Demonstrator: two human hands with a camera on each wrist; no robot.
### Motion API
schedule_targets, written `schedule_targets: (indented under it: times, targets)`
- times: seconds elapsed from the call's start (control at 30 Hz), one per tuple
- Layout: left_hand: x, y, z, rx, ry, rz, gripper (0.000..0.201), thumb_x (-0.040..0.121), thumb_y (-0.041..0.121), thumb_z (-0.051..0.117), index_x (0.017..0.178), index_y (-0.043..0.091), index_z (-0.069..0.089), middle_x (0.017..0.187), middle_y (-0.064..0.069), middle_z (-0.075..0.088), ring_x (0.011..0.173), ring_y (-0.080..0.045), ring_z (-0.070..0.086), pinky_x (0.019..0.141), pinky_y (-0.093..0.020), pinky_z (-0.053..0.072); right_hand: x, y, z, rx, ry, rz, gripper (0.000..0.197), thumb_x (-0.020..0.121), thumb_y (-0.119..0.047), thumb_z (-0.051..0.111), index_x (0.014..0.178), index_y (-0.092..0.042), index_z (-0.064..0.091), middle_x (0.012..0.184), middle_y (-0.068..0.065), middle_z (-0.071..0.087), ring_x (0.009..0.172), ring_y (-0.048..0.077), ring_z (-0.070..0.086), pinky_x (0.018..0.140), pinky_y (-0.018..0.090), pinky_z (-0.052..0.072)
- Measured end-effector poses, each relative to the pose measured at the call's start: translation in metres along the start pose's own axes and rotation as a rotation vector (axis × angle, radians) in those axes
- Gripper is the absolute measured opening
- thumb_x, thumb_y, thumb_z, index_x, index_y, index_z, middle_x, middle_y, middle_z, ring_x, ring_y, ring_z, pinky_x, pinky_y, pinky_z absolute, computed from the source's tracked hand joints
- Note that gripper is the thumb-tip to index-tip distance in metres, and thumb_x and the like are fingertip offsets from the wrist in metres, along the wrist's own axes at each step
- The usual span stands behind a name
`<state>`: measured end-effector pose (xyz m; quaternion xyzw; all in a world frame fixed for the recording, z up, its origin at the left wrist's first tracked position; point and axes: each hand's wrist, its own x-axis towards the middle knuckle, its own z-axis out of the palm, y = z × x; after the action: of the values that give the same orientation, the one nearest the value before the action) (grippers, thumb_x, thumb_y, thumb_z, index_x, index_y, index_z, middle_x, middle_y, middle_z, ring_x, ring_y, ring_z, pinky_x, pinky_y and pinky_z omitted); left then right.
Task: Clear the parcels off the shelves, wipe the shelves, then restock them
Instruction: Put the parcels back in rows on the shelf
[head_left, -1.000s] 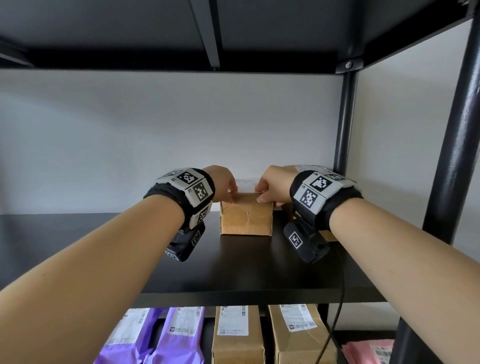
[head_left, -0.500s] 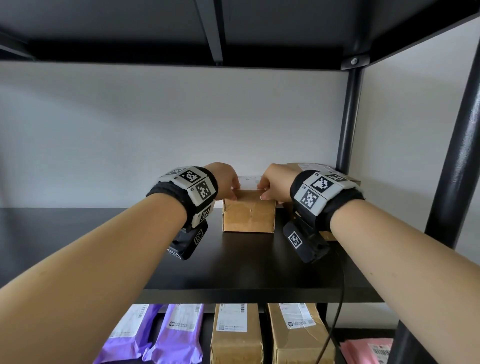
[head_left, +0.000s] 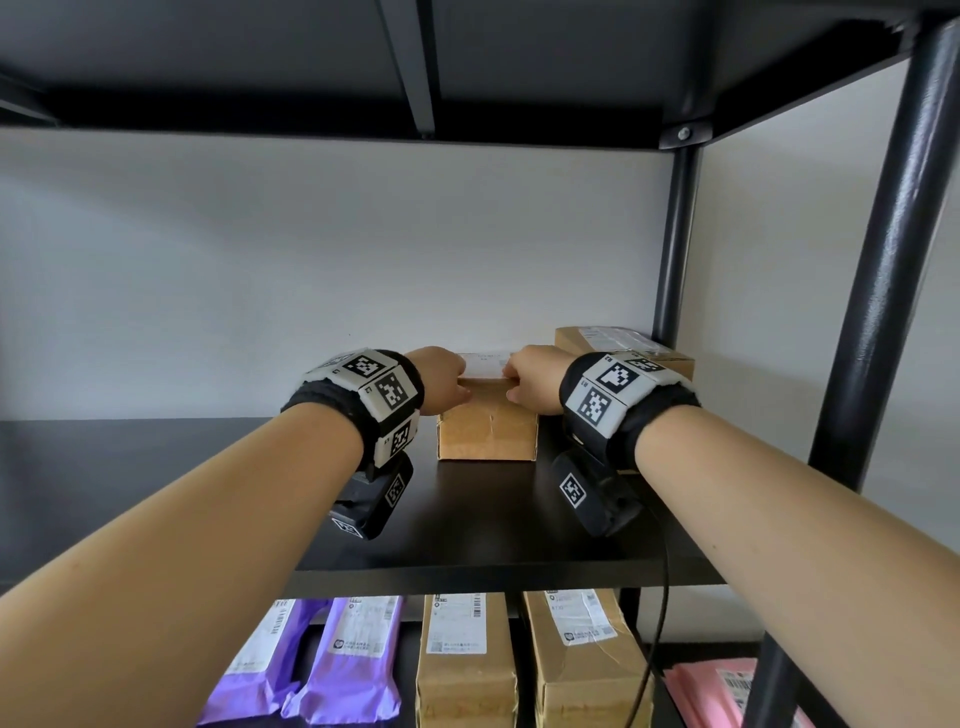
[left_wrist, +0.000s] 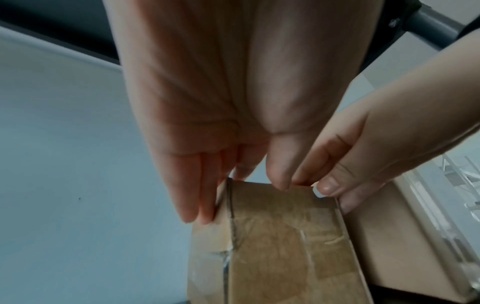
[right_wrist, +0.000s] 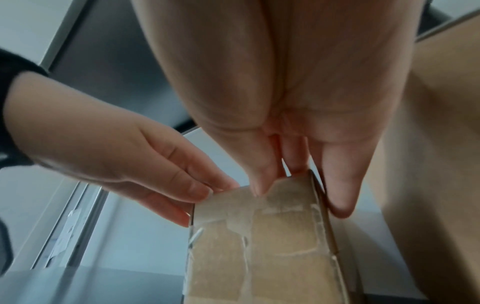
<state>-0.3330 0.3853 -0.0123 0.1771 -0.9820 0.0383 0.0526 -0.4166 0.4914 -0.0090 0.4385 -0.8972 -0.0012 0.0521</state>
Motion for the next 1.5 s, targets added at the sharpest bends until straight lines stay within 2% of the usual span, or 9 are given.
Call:
schedule_targets:
  times: [0.23, 0.43, 0.53, 0.63, 0.77, 0.9, 1.13, 1.33, 1.5]
  targets:
    - [-0.006, 0.004, 0.000, -0.124, 0.081, -0.034, 0.025, 0.098, 0.023, 0.039, 0.109, 0.003, 0.049, 0.104, -0.011, 0.045, 0.083, -0.021, 0.048, 0.072, -0.030, 0.042, -0.020, -0.005, -0.005, 0.073, 0.083, -0.015, 0.016, 0.096, -0.007, 0.041, 0.109, -0.007, 0.050, 0.093, 0.005, 0.050, 0.088, 0.019, 0.045, 0.055, 0.021, 0.031]
    - [-0.035, 0.019, -0.004, -0.165, 0.224, -0.032, 0.015, 0.097, 0.022, 0.041, 0.089, 0.009, 0.043, 0.098, -0.008, 0.046, 0.082, -0.021, 0.048, 0.070, -0.029, 0.038, -0.052, -0.002, -0.004, 0.165, 0.232, -0.023, 0.022, 0.094, -0.001, 0.038, 0.106, -0.003, 0.056, 0.119, 0.014, 0.057, 0.109, 0.028, 0.054, 0.083, 0.028, 0.040]
    - [-0.056, 0.038, -0.005, -0.185, 0.237, -0.048, 0.024, 0.096, 0.021, 0.042, 0.108, 0.004, 0.052, 0.116, -0.013, 0.055, 0.097, -0.026, 0.056, 0.080, -0.034, 0.047, -0.077, 0.012, -0.004, 0.235, 0.256, -0.049, 0.035, 0.094, 0.000, 0.038, 0.124, -0.004, 0.056, 0.127, 0.013, 0.056, 0.116, 0.027, 0.053, 0.091, 0.029, 0.042]
    - [-0.077, 0.069, -0.001, -0.182, 0.264, -0.072, 0.041, 0.097, 0.022, 0.041, 0.137, 0.011, 0.044, 0.139, -0.010, 0.046, 0.124, -0.025, 0.047, 0.101, -0.034, 0.040, -0.111, 0.032, -0.002, 0.285, 0.263, -0.106, 0.035, 0.094, 0.000, 0.040, 0.122, -0.007, 0.060, 0.124, 0.011, 0.059, 0.111, 0.025, 0.056, 0.087, 0.027, 0.044]
    - [-0.103, 0.129, 0.011, -0.194, 0.317, -0.066, 0.034, 0.098, 0.017, 0.037, 0.123, 0.011, 0.058, 0.125, -0.010, 0.059, 0.113, -0.026, 0.054, 0.095, -0.034, 0.044, -0.164, 0.072, 0.010, 0.413, 0.245, -0.173, 0.033, 0.093, 0.001, 0.046, 0.118, -0.010, 0.064, 0.121, 0.007, 0.062, 0.112, 0.022, 0.056, 0.087, 0.023, 0.043]
    - [-0.124, 0.196, 0.039, -0.281, 0.271, -0.105, 0.034, 0.099, 0.016, 0.035, 0.124, 0.016, 0.058, 0.126, -0.006, 0.058, 0.113, -0.023, 0.054, 0.098, -0.037, 0.044, -0.218, 0.120, 0.039, 0.577, 0.156, -0.175, 0.031, 0.091, 0.004, 0.044, 0.113, -0.005, 0.065, 0.111, 0.014, 0.063, 0.099, 0.028, 0.063, 0.089, 0.037, 0.053]
    - [-0.135, 0.282, 0.093, -0.390, 0.086, -0.063, 0.030, 0.099, 0.018, 0.037, 0.117, 0.017, 0.061, 0.121, -0.003, 0.060, 0.109, -0.019, 0.055, 0.089, -0.028, 0.042, -0.271, 0.205, 0.091, 0.622, 0.021, 0.007, 0.037, 0.090, 0.008, 0.038, 0.110, -0.005, 0.066, 0.103, 0.014, 0.066, 0.089, 0.028, 0.067, 0.077, 0.032, 0.056]
    - [-0.126, 0.332, 0.153, -0.452, -0.074, 0.007, 0.030, 0.098, 0.021, 0.039, 0.120, 0.015, 0.059, 0.124, -0.002, 0.059, 0.112, -0.019, 0.055, 0.092, -0.026, 0.041, -0.290, 0.261, 0.147, 0.528, -0.062, 0.183, 0.037, 0.091, 0.006, 0.041, 0.116, -0.006, 0.066, 0.119, 0.013, 0.064, 0.111, 0.026, 0.060, 0.099, 0.030, 0.045]
    - [-0.108, 0.362, 0.216, -0.446, -0.201, 0.063, 0.033, 0.097, 0.019, 0.039, 0.124, 0.014, 0.056, 0.128, -0.003, 0.057, 0.115, -0.018, 0.054, 0.094, -0.025, 0.040, -0.297, 0.285, 0.207, 0.451, -0.114, 0.247, 0.031, 0.090, 0.001, 0.047, 0.116, -0.001, 0.064, 0.121, 0.015, 0.062, 0.112, 0.029, 0.057, 0.097, 0.031, 0.044]
